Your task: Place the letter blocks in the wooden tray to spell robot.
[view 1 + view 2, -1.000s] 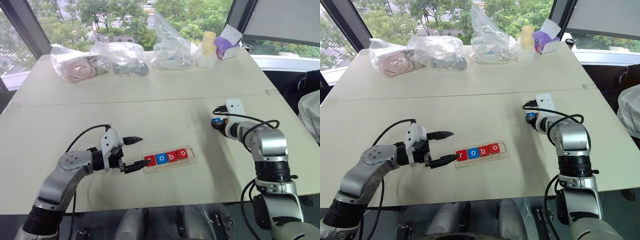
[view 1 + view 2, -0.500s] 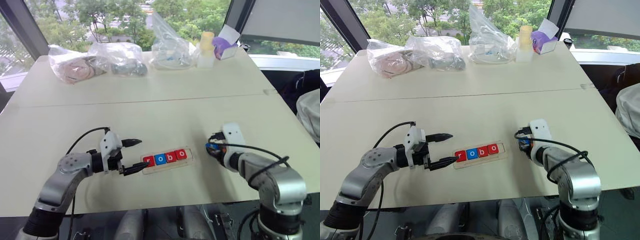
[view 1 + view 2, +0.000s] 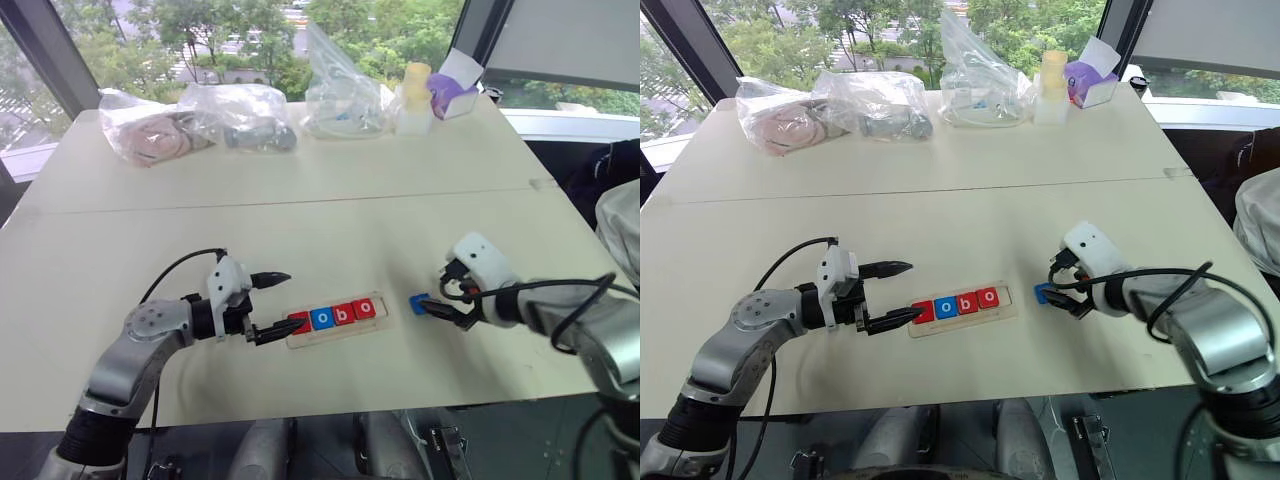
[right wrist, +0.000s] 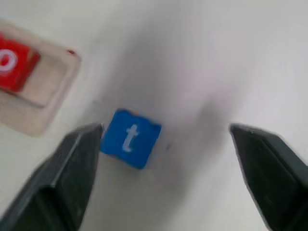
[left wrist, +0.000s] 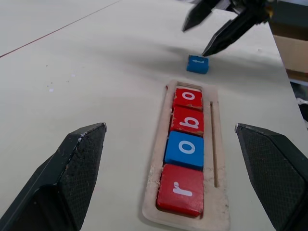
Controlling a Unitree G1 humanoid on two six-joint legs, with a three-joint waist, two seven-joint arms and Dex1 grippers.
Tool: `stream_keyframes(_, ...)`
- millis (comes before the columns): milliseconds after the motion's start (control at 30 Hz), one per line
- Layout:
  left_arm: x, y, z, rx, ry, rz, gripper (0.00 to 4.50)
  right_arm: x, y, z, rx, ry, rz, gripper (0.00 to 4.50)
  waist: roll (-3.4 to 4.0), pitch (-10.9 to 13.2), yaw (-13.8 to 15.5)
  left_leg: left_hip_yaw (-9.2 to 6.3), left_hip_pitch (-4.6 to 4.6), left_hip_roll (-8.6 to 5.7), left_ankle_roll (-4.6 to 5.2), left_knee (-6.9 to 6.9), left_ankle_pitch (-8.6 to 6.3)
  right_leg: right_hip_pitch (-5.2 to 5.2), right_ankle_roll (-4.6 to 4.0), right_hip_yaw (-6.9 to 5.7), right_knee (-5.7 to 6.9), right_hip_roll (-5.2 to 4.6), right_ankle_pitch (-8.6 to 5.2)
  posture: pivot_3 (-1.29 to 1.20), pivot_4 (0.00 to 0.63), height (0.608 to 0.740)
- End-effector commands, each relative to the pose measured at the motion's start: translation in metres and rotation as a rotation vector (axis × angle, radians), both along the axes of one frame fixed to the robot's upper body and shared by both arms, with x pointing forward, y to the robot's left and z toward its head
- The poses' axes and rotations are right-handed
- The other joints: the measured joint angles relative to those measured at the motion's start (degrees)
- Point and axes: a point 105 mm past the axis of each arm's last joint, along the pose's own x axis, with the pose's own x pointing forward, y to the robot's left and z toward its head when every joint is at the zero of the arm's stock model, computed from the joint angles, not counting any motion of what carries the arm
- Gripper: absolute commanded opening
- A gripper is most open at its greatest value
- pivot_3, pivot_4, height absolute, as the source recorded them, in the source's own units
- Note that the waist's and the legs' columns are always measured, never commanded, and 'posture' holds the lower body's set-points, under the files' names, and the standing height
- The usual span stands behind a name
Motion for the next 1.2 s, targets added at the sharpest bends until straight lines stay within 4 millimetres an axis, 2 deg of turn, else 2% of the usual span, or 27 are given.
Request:
stream_keyframes(33, 0.001, -0.002, 0.007, -0.006, -0.027, -0.005, 4.5, -0.01, 0.003, -0.012, -0.039, 0.021, 0.347, 4.48, 0.0, 0.0, 0.0, 0.04, 0.0, 0.01, 0.0, 0.0, 0.0, 0.0, 0.05, 0.0, 0.0, 0.01, 0.03, 0.0, 0.15, 0.74)
stream_keyframes(233, -0.002, 0.002, 0.007, -0.001, -0.031, 0.012, 4.5, 0.006, -0.016, -0.026, -0.056, 0.117, 0.496, 4.48, 0.04, 0.1, -0.3, 0.06, 0.04, 0.02, 0.0, 0.11, 0.0, 0.0, -0.1, 0.15, 0.05, -0.02, 0.04, 0.0, 0.15, 0.74)
stream_keyframes(433, -0.003, 0.005, 0.006, -0.001, -0.032, 0.028, 4.5, 0.023, -0.02, -0.036, -0.094, 0.131, 0.54, 4.48, 0.03, 0.1, 0.0, -0.04, 0.05, 0.02, -0.02, 0.09, 0.01, 0.0, -0.12, 0.12, 0.06, -0.01, 0.05, 0.0, 0.15, 0.74)
stream_keyframes(633, -0.002, 0.008, 0.005, 0.003, -0.034, 0.035, 4.5, 0.026, -0.015, -0.038, -0.091, 0.124, 0.589, 4.48, 0.02, 0.1, 0.0, -0.05, 0.09, 0.02, -0.04, 0.13, 0.01, 0.06, -0.18, 0.12, 0.06, -0.02, 0.05, 0.0, 0.15, 0.74)
stream_keyframes(733, -0.001, 0.008, 0.004, 0.0, -0.034, 0.039, 4.5, 0.024, -0.008, -0.037, -0.075, 0.102, 0.621, 3.63, 0.02, 0.0, 0.0, -0.06, 0.12, 0.02, -0.04, 0.11, 0.01, 0.07, -0.19, 0.13, 0.07, -0.01, 0.05, 0.0, 0.15, 0.74)
stream_keyframes(867, -0.001, 0.009, 0.0, -0.003, -0.028, 0.044, 4.5, 0.022, 0.003, -0.033, -0.048, 0.07, 0.653, 1.46, 0.02, 0.0, 0.1, -0.07, 0.11, 0.02, -0.04, 0.09, 0.01, 0.05, -0.16, 0.13, 0.07, -0.01, 0.06, 0.0, 0.15, 0.74)
stream_keyframes(900, -0.001, 0.01, -0.001, -0.003, -0.027, 0.045, 4.5, 0.022, 0.005, -0.031, -0.045, 0.063, 0.657, 1.1, 0.02, 0.0, 0.1, -0.07, 0.11, 0.02, -0.05, 0.09, 0.01, 0.05, -0.15, 0.13, 0.07, -0.02, 0.07, 0.0, 0.15, 0.74)
stream_keyframes(1067, -0.001, 0.011, -0.005, -0.004, -0.028, 0.047, 4.5, 0.024, 0.018, -0.018, -0.064, -0.002, 0.694, 1.1, 0.04, 0.0, 0.1, -0.07, 0.09, 0.02, -0.05, 0.09, 0.01, 0.03, -0.18, 0.14, 0.07, -0.02, 0.05, 0.0, 0.15, 0.74)
stream_keyframes(1200, -0.001, 0.012, -0.008, -0.003, -0.028, 0.049, 4.5, 0.018, 0.041, -0.003, -0.053, -0.02, 0.77, 1.1, 0.05, 0.1, 0.1, -0.06, 0.07, 0.01, -0.05, 0.1, 0.01, 0.01, -0.17, 0.14, 0.07, -0.03, 0.06, 0.0, 0.15, 0.74)
